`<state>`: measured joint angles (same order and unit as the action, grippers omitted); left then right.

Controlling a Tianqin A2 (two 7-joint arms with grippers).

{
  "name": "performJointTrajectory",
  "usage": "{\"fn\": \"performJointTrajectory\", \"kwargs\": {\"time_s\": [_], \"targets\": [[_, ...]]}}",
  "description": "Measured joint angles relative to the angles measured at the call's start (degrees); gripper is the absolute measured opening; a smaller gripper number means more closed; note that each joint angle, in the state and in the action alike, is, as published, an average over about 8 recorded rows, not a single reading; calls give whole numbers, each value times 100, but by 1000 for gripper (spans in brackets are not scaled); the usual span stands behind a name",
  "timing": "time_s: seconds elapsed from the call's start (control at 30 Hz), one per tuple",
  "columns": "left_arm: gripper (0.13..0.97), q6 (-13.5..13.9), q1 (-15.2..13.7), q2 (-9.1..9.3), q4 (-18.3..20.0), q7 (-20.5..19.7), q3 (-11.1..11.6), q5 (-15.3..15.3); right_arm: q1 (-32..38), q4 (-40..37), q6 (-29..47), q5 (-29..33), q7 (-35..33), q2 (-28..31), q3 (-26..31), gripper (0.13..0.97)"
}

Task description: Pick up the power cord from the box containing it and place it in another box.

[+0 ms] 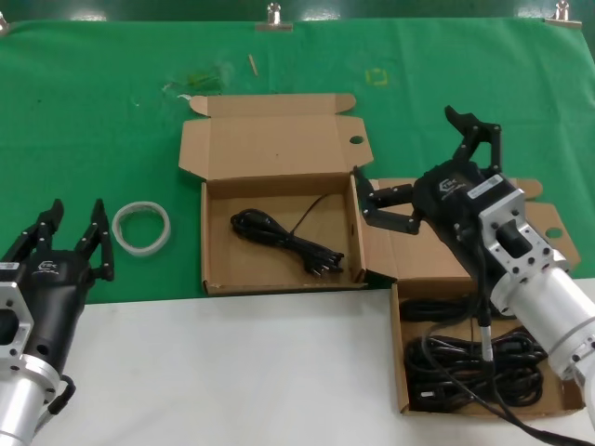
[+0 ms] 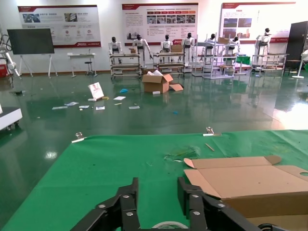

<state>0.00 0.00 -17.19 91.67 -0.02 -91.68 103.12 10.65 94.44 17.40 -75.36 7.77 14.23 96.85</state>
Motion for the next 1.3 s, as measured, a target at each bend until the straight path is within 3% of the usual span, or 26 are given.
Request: {"fn": "performJointTrajectory", "kwargs": {"time_s": [0.17,0.3,0.57,0.87,1.0,1.3], "targets": [[348,0,0,0,0,0,0,0,-92,-24,-150,-239,-67,25,-44,934],[406,0,0,0,0,1,0,0,-165,-43,-270,-431,-121,46,-80,946],[621,0,0,0,0,3,0,0,-312,-81,-510,-814,-228,87,-152,966],[802,0,0,0,0,1,0,0,-478,-124,-781,-1246,-349,133,-232,966],[802,0,0,0,0,1,0,1,-552,-143,-902,-1440,-403,153,-268,966],[916,0,0,0,0,1,0,1,-718,-187,-1174,-1874,-525,200,-349,966]]}}
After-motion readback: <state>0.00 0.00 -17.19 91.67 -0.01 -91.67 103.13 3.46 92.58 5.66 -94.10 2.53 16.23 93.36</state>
